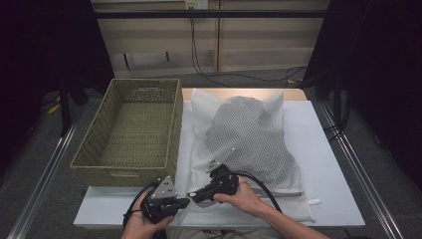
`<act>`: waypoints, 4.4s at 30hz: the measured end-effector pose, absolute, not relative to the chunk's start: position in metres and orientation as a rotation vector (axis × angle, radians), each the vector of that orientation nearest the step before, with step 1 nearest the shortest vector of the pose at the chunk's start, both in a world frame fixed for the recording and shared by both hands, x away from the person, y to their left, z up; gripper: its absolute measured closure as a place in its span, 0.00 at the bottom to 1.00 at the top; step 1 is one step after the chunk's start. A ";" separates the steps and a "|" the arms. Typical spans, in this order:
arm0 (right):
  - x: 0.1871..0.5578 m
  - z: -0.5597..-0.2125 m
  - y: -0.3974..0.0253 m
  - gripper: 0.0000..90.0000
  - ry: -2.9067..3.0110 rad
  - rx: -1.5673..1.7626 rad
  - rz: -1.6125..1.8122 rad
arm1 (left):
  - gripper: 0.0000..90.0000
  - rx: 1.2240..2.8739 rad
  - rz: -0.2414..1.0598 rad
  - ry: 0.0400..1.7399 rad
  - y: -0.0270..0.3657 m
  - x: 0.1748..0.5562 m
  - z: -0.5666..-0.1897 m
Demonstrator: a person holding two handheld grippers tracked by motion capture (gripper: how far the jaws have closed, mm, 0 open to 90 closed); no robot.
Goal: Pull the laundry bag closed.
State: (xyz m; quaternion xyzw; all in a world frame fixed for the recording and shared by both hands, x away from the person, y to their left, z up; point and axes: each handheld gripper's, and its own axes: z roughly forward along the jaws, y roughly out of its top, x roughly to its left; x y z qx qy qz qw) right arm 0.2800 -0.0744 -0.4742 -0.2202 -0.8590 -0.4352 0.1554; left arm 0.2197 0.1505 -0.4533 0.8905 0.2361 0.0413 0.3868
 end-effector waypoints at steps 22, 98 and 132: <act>0.281 -0.466 -0.082 0.93 -2.506 -0.638 -1.250 | 0.71 2.254 0.070 0.732 0.151 0.231 -0.460; 0.278 -0.436 -0.101 0.97 -2.580 -0.691 -1.365 | 0.98 2.119 0.089 0.658 0.140 0.245 -0.441; 0.266 -0.436 -0.111 0.97 -2.638 -0.750 -1.360 | 0.98 2.108 0.068 0.644 0.140 0.243 -0.440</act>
